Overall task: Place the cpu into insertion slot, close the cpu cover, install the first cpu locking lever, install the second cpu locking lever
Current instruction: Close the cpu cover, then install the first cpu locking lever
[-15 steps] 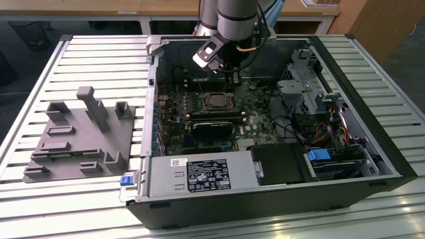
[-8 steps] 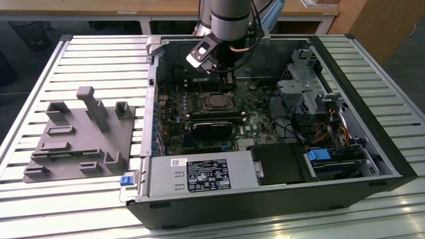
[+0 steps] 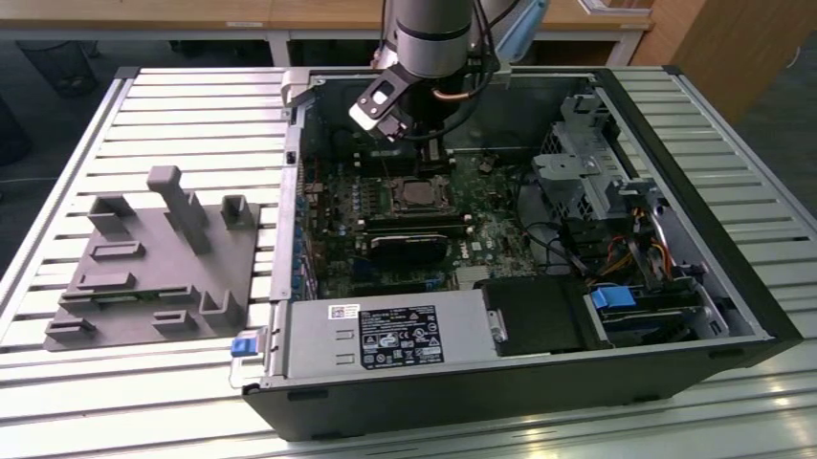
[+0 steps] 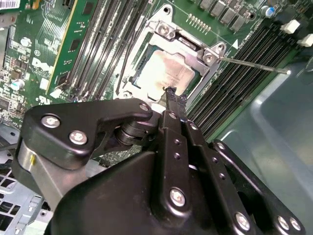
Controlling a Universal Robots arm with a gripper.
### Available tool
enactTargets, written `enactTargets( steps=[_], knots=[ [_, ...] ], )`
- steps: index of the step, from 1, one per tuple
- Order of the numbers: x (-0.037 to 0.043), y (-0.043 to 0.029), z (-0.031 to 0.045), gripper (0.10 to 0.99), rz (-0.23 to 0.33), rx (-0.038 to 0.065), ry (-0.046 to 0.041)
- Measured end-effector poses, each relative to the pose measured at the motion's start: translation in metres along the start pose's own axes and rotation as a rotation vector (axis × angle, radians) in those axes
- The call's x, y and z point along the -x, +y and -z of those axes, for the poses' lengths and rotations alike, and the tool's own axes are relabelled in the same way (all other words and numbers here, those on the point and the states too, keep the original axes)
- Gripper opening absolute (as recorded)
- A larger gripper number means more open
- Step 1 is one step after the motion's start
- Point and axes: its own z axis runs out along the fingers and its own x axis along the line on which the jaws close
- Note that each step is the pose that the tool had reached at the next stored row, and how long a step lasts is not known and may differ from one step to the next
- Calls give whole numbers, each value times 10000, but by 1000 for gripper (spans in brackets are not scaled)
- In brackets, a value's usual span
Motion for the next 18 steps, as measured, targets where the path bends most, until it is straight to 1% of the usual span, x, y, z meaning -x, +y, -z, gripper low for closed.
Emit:
enactTargets(
  steps=[9,14,18],
  knots=[
    [0,-28,0,106,-1,0,0],
    [1,-29,2,106,0,0,0],
    [0,-28,18,106,0,0,0]
  ],
)
